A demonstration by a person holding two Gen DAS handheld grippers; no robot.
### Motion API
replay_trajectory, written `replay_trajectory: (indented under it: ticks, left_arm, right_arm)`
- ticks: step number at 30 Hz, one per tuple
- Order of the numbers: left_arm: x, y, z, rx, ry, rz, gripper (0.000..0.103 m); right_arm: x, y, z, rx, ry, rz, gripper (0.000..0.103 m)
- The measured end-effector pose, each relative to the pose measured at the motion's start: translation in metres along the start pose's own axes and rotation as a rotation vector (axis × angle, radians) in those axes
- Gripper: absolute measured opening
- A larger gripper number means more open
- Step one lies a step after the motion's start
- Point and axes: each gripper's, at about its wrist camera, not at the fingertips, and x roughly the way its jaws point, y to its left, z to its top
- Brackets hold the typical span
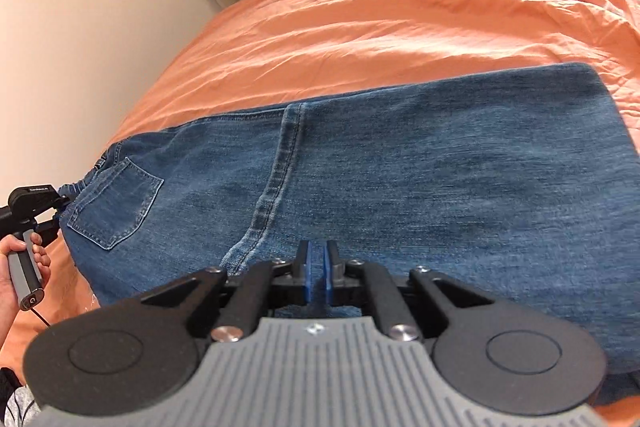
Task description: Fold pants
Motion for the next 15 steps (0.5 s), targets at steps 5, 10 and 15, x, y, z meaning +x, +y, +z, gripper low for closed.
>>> replay_trajectory:
  ticks: [5, 10, 15]
  left_arm:
    - [-0.055, -0.075, -0.003, 0.247, -0.083, -0.091, 0.016]
    - [-0.119, -0.166, -0.043, 0.520, -0.145, -0.236, 0.016]
    - [-0.160, -0.235, -0.127, 0.799, -0.167, -0.310, 0.016]
  right_arm:
    - [-0.035, -0.013, 0.001, 0.033, -0.047, -0.011, 0.003]
    - [-0.066, -0.030, -0.001, 0.051, -0.049, -0.041, 0.003]
    - [-0.090, -0.048, -0.005, 0.102, -0.041, -0.048, 0.003]
